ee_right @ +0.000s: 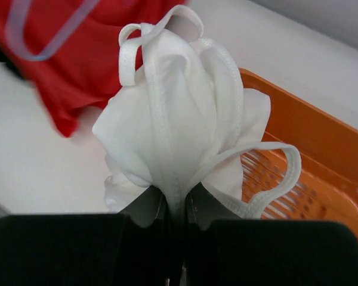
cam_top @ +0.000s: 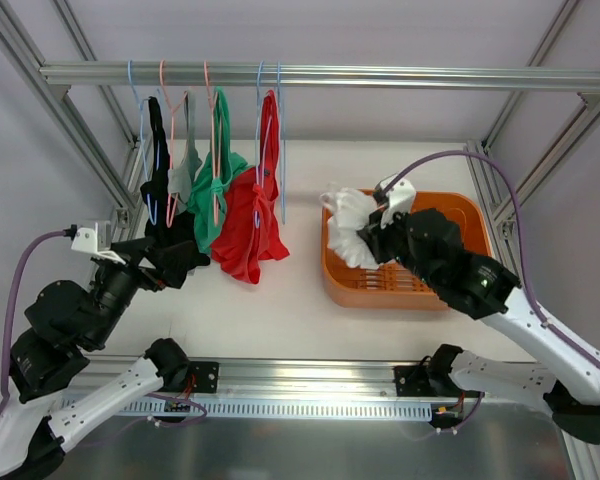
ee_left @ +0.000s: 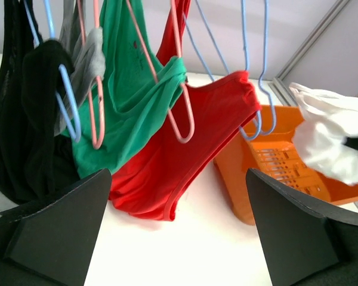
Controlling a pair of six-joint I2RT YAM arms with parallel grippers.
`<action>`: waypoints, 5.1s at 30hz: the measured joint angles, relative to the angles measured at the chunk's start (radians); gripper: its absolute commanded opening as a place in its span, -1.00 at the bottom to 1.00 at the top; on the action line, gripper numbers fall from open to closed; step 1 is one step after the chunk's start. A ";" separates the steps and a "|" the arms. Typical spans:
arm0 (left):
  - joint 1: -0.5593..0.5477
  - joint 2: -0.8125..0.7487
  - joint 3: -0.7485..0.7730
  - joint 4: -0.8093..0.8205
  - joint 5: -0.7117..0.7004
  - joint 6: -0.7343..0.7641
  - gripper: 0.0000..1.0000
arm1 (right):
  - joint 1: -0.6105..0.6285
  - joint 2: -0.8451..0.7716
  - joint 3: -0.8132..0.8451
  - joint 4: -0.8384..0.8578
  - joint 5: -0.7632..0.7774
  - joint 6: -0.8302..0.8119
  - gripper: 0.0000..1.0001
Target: Remove the tank top from the hanger
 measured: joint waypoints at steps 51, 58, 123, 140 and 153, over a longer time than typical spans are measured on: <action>0.158 1.154 0.756 0.026 0.094 0.061 -1.00 | -0.417 -0.106 -0.175 -0.146 -0.084 0.093 0.99; 0.158 1.131 0.759 0.025 0.056 0.042 -1.00 | -0.417 -0.093 -0.182 -0.124 -0.105 0.092 0.99; 0.116 0.096 -0.057 -0.267 0.817 -0.232 -1.00 | -0.095 0.421 -0.326 0.732 -0.505 0.202 -0.16; 0.116 0.103 0.015 -0.309 0.817 -0.227 -1.00 | -0.094 0.429 -0.253 0.738 -0.475 0.148 -0.45; 0.116 0.110 0.043 -0.317 0.811 -0.216 -1.00 | -0.087 0.381 -0.234 0.712 -0.408 0.105 -0.99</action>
